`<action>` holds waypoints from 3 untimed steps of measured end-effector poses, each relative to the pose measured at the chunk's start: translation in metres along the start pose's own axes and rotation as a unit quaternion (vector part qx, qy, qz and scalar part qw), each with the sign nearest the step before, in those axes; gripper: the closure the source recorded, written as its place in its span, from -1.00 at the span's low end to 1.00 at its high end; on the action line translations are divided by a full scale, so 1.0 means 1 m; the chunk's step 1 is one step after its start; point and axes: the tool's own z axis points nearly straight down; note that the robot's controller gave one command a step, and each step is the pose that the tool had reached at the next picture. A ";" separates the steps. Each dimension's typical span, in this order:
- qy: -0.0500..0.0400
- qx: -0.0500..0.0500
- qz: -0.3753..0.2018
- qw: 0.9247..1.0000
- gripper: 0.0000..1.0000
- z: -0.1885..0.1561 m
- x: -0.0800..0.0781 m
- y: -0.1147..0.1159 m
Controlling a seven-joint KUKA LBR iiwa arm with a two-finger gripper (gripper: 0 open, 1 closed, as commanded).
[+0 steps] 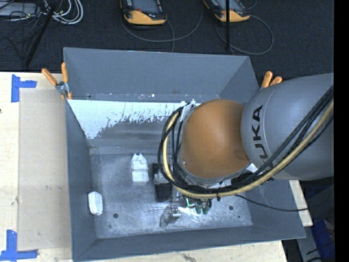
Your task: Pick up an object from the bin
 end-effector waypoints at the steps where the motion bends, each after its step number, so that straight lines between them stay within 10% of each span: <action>1: -0.004 -0.001 0.001 1.000 -1.00 -0.003 -0.002 -0.001; 2: -0.002 -0.002 -0.022 1.000 1.00 0.112 -0.060 -0.046; 3: -0.002 -0.002 -0.022 1.000 1.00 0.112 -0.060 -0.046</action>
Offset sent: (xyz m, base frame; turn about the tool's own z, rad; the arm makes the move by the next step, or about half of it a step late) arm 0.0578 -0.0487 -0.1176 -0.0449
